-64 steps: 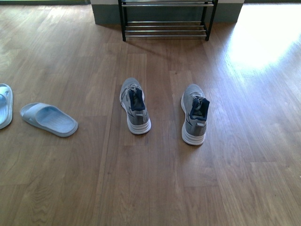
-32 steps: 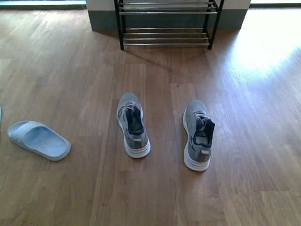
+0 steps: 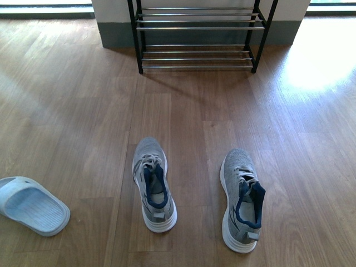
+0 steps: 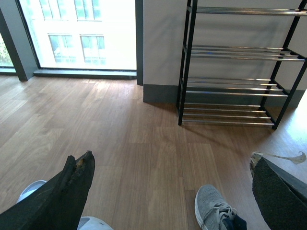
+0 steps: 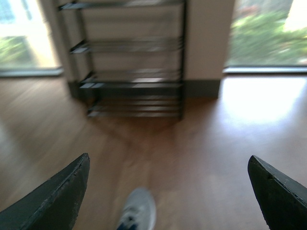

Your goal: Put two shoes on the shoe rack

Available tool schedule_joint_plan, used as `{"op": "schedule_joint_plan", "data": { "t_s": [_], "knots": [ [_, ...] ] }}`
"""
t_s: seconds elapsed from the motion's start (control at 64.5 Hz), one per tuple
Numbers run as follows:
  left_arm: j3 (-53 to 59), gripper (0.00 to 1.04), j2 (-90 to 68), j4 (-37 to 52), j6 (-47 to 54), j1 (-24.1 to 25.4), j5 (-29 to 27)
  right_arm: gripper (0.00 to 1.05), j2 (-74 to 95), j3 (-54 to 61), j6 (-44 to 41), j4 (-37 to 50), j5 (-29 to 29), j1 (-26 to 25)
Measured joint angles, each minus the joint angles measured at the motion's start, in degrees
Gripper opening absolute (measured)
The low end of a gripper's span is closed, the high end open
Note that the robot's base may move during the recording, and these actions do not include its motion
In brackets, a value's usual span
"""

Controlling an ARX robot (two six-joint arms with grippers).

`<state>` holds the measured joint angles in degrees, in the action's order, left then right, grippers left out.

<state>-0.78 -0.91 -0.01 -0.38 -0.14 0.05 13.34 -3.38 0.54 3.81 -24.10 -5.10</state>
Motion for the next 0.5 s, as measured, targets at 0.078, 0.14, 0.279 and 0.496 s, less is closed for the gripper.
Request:
{"op": "schedule_joint_plan", "data": {
  "t_s": [0.078,0.14,0.279,0.496],
  "knots": [
    [0.0,0.95,0.0,0.0,0.0,0.0,-0.09,0.96,21.46,-4.26,-0.37,11.98,-3.43,4.04],
    [0.0,0.95,0.0,0.0,0.0,0.0,-0.07,0.96,39.21,-8.17,-0.35,21.44,0.5,7.02],
    [0.0,0.95,0.0,0.0,0.0,0.0,-0.07,0.96,69.59,-15.1,-0.63,33.79,6.01,11.41],
    [0.0,0.95,0.0,0.0,0.0,0.0,-0.07,0.96,107.93,-28.68,-4.92,39.3,13.0,15.67]
  ]
}}
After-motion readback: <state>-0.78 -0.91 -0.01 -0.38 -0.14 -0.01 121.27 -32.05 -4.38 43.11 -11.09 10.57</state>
